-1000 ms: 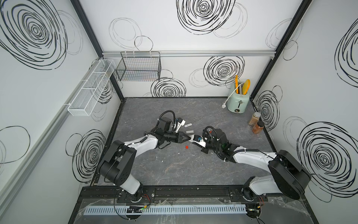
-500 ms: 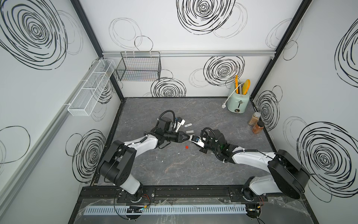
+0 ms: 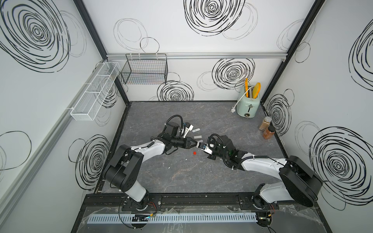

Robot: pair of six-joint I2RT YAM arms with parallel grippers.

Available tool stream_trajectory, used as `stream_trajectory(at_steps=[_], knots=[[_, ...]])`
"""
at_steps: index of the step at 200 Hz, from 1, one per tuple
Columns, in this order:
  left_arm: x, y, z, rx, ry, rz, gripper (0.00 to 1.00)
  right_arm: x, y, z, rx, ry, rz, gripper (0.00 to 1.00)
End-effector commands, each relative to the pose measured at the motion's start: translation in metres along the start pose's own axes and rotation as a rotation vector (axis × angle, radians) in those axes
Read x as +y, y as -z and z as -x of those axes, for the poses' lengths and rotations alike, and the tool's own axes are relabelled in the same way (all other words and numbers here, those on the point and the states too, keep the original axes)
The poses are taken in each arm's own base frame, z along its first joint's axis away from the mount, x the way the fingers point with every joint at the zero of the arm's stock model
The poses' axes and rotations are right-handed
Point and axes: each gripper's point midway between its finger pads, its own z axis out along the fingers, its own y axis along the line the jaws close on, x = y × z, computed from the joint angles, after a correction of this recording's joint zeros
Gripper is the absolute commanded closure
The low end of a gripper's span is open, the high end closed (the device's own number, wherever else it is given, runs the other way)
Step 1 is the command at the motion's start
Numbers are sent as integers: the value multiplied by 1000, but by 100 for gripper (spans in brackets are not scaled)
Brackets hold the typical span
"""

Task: Close the usb drive cover
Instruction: Close the cover of the USB drive.

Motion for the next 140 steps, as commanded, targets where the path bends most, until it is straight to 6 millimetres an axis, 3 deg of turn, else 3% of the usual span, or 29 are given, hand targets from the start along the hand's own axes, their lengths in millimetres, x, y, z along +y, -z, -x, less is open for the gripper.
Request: stream_trajectory(at_steps=[1, 51, 110, 140], knots=[[-9, -15, -30, 109, 30, -50, 100, -53, 28, 106, -403, -3, -121, 100], [-9, -14, -26, 100, 33, -47, 98, -53, 20, 77, -304, -34, -63, 100], [-24, 2, -15, 49, -63, -40, 60, -37, 14, 13, -37, 42, -4, 99], [-24, 19, -9, -1, -198, 46, 43, -46, 21, 0, 9, 36, -27, 99]])
